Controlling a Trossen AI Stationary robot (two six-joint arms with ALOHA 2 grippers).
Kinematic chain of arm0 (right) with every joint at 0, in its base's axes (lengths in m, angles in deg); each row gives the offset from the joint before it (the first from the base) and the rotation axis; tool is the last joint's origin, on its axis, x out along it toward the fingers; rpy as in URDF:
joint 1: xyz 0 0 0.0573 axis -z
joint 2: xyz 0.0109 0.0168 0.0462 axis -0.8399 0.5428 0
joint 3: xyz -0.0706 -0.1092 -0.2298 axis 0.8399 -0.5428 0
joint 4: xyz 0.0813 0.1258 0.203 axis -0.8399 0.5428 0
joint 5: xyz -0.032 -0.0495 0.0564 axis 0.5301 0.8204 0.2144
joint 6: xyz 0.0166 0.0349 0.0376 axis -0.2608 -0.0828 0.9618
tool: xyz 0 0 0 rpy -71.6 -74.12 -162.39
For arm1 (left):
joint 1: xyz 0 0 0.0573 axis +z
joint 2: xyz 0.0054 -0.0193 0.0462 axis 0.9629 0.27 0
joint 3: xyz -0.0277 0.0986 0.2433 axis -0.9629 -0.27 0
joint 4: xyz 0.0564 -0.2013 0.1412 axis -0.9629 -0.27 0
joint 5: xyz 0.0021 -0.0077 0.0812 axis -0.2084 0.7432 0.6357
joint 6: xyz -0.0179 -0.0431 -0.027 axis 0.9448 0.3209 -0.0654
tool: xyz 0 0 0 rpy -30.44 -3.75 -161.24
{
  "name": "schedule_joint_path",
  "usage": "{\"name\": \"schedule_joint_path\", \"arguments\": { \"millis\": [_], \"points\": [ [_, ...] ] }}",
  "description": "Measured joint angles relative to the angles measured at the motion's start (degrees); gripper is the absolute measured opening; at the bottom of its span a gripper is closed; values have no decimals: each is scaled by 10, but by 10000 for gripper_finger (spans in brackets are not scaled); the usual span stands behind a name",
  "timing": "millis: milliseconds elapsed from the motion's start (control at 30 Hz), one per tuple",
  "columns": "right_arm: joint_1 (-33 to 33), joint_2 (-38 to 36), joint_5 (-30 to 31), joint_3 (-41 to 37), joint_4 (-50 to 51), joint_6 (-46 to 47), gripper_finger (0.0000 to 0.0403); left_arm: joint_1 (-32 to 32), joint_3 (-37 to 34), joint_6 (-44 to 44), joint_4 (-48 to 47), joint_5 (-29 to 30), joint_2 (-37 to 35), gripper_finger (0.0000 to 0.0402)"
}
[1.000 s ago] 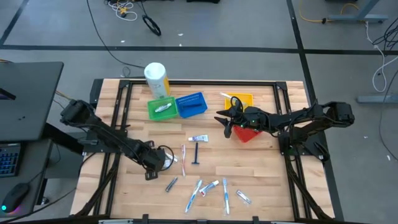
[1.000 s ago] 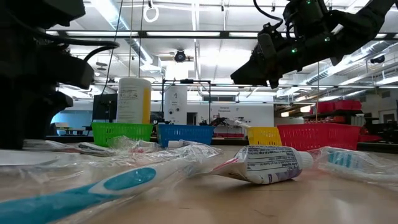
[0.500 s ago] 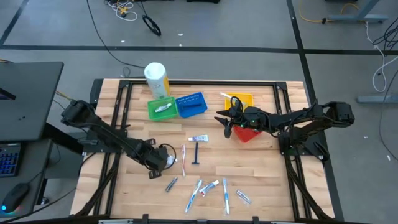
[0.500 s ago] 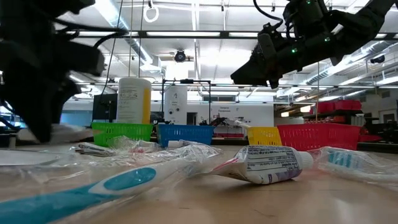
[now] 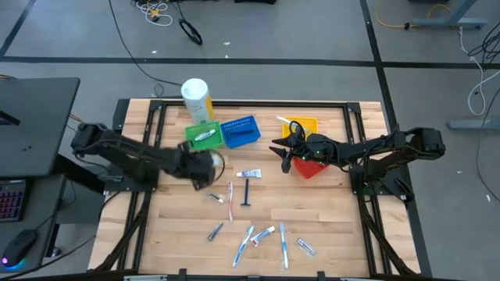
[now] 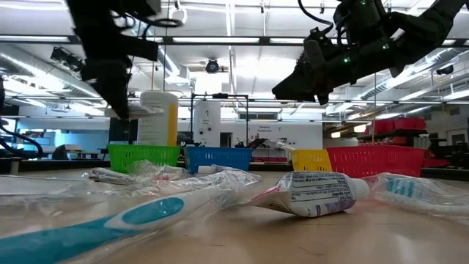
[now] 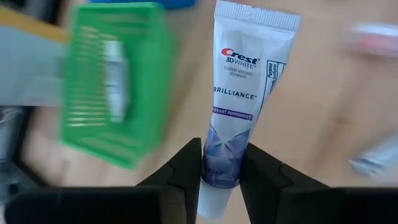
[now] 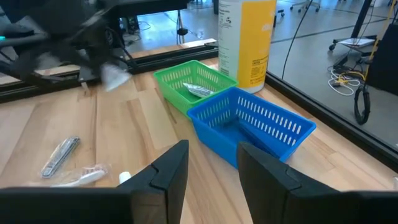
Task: Pick & Place Travel size toiletries
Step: Put the white toothpaste into the green bin
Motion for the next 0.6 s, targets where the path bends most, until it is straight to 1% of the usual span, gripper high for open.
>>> {"name": "schedule_joint_path", "arguments": {
  "millis": [100, 200, 267, 367, 500, 600],
  "points": [
    [0, 0, 0, 0, 0, 0, 145, 74, 0, -66, 0, 8, -4, 103],
    [0, 0, 0, 0, 0, 0, 145, 150, -3, -134, 18, 0, -4, 105],
    [0, 0, 0, 0, 0, 0, 145, 198, -9, -184, 47, -15, -4, 105],
    [0, 0, 0, 0, 0, 0, 145, 255, -19, -241, 99, -57, -4, 105],
    [0, 0, 0, 0, 1, 0, 145, 310, -33, -294, 149, -117, -4, 105],
    [0, 0, 0, 0, 2, 0, 145, 331, -34, -320, 153, -133, -4, 105]
  ]
}}
